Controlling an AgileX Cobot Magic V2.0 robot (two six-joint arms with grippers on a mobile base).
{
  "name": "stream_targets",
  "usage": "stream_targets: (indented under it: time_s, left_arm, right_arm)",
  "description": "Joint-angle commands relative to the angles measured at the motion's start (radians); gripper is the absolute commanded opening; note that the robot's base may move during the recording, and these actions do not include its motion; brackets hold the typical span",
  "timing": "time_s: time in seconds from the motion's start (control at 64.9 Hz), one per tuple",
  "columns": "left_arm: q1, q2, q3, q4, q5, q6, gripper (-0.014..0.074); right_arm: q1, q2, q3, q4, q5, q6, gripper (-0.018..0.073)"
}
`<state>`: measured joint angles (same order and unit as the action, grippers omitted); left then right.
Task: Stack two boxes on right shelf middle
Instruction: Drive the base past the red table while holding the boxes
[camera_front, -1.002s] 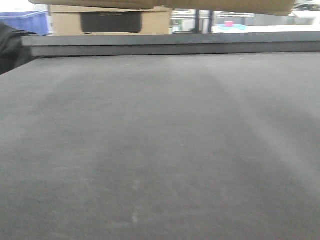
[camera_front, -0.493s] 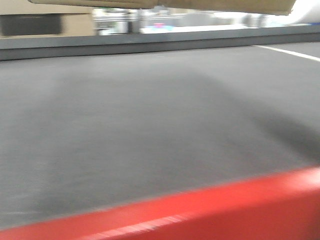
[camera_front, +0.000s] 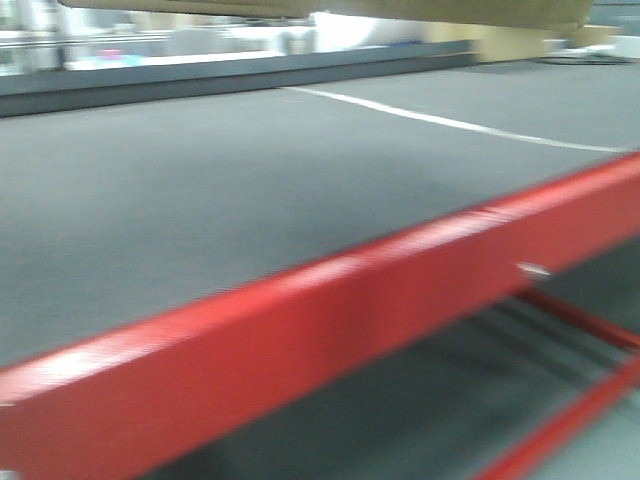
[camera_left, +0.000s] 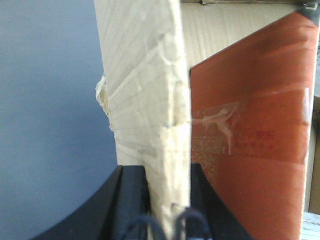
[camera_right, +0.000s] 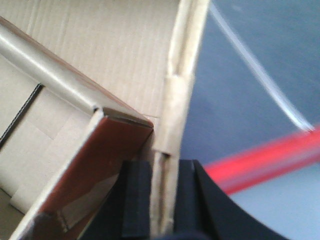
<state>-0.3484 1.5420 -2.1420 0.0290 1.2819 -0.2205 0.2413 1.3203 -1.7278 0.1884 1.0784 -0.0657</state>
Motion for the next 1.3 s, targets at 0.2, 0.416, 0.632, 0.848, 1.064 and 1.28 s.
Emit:
stream_targets:
  time_s: [0.2,0.416,0.632,0.848,1.064,1.28]
  left_arm:
    - [0.004,-0.019,-0.014,-0.018,-0.082,-0.002,-0.0111]
    - [0.004,-0.019,-0.014,-0.018,-0.082,-0.002,-0.0111]
    - [0.004,-0.019,-0.014,-0.018,-0.082,-0.002,-0.0111]
    - [0.004,-0.019,-0.014,-0.018,-0.082,-0.002,-0.0111]
    - [0.004,-0.019,-0.014,-0.018,-0.082,-0.002,-0.0111]
    - [0.004,-0.019,-0.014,-0.018,-0.082,-0.002,-0.0111]
  right_arm:
    - [-0.008,-0.004,-0.007,-0.015,-0.014,-0.012,-0.0151]
    - [-0.008,-0.004,-0.007,-0.015,-0.014,-0.012,-0.0151]
    - [-0.008,-0.004,-0.007,-0.015,-0.014,-0.012,-0.0151]
    - [-0.008,-0.004,-0.007,-0.015,-0.014,-0.012,-0.0151]
    - [-0.008,-0.004,-0.007,-0.015,-0.014,-0.012,-0.0151]
    - [-0.008,-0.004,-0.007,-0.015,-0.014,-0.012,-0.0151]
